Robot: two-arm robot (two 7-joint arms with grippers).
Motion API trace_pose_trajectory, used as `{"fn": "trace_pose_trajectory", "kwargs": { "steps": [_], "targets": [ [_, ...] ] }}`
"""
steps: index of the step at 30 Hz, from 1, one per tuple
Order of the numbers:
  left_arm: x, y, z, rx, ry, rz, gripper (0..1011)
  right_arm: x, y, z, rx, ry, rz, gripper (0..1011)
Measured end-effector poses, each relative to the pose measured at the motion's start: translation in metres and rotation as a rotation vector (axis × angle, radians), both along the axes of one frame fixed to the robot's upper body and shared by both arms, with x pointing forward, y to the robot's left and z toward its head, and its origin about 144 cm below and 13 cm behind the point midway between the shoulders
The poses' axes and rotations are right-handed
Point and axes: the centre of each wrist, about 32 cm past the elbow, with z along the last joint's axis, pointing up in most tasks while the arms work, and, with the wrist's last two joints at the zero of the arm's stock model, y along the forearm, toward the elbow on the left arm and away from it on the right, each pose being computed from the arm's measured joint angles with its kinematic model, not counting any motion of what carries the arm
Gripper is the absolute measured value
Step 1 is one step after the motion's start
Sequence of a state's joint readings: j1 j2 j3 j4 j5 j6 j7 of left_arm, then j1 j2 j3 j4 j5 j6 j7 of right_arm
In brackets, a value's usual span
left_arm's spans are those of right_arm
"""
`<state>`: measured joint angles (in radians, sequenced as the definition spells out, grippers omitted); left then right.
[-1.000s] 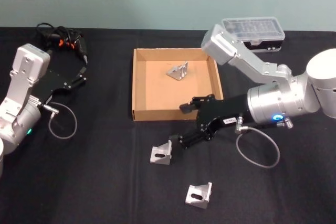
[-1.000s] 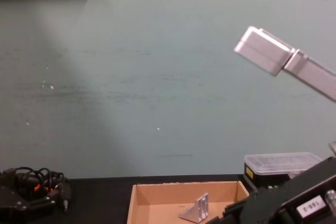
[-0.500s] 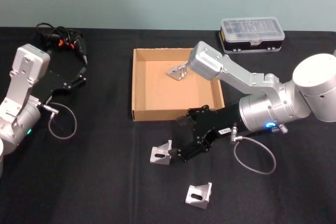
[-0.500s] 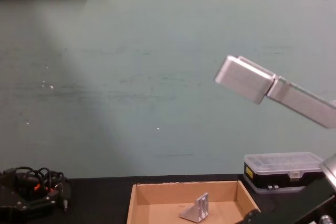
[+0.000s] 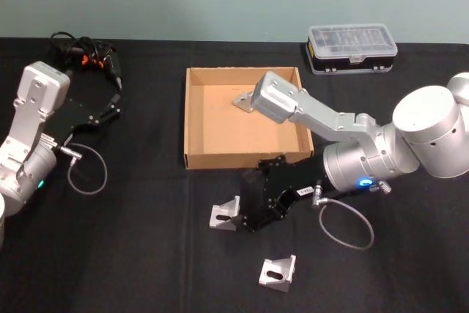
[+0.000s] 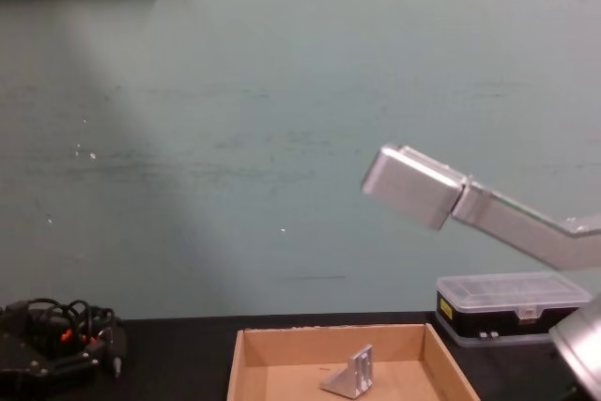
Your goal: Use one hand to pick up the angle iron from the table and place it into the box.
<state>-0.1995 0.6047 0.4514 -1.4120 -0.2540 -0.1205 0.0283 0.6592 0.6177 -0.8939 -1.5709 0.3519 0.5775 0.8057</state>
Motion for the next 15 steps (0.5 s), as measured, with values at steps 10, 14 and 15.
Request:
{"fn": "trace_pose_trajectory", "kwargs": {
  "steps": [10,14,15],
  "targets": [
    [0.000,0.000,0.000,0.000,0.000,0.000,1000,0.002,0.008,-0.009,-0.020,0.004,0.008,1003],
    [0.000,0.000,0.000,0.000,0.000,0.000,1000,0.002,0.011,-0.011,-0.023,0.006,0.008,1003],
    [0.000,0.000,0.000,0.000,0.000,0.000,1000,0.003,0.012,-0.012,-0.022,0.007,0.008,1003]
  ]
}}
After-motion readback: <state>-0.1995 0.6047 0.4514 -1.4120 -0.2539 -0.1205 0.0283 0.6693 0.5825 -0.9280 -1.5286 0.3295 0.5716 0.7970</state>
